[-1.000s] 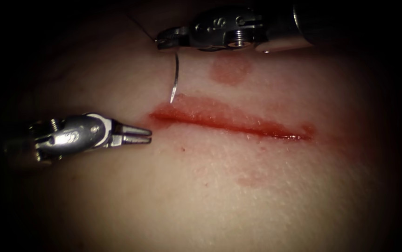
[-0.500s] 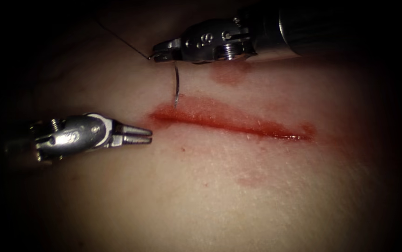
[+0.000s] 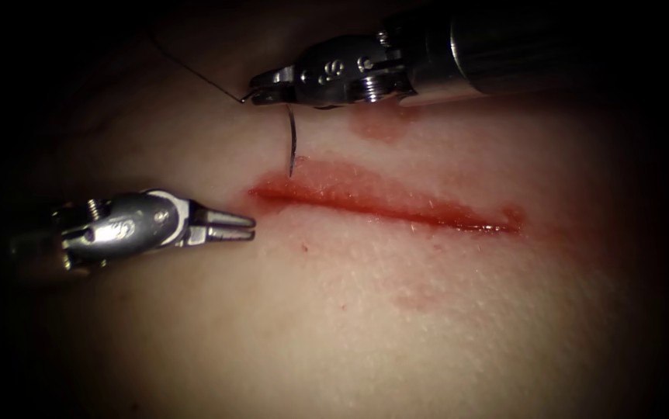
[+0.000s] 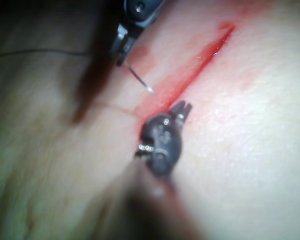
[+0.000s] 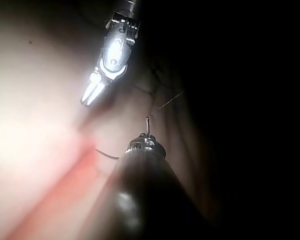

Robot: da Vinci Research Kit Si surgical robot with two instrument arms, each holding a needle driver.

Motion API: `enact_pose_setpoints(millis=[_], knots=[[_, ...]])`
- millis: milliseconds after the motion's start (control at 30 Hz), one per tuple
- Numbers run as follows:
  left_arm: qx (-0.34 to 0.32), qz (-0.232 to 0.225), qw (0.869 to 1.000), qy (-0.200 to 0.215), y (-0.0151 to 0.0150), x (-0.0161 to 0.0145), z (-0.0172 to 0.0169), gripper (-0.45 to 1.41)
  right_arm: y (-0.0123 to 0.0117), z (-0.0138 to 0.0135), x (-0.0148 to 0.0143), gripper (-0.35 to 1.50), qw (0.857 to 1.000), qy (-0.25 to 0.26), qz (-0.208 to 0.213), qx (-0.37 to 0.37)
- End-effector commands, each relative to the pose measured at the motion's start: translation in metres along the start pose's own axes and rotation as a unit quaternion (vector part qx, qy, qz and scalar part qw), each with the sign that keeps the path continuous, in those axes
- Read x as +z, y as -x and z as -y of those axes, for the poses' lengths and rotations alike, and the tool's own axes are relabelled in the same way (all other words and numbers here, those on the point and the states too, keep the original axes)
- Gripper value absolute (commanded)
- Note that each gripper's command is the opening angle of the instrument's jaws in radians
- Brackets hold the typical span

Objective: Wound Closure
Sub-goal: Pass the needle through the target point on the top of the incision.

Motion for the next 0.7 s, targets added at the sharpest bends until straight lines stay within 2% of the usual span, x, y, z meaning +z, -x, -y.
enact_pose_setpoints(millis=[33, 500, 700], knots=[[0.003, -0.001, 1.0, 0.002, 0.0004, 0.0008, 0.0001, -0.35, 0.0, 0.0, 0.0008, -0.35, 1.0, 0.001, 0.0, -0.004], [0.003, 0.0, 1.0, 0.004, 0.0004, 0.0009, 0.0, -0.35, 0.0009, 0.0007, 0.0019, -0.35, 1.0, 0.012, 0.005, -0.013], [0.006, -0.001, 1.0, 0.005, 0.0004, 0.001, 0.0, -0.35, 0.0008, 0.0006, 0.0023, -0.35, 0.999, 0.035, -0.001, -0.01]])
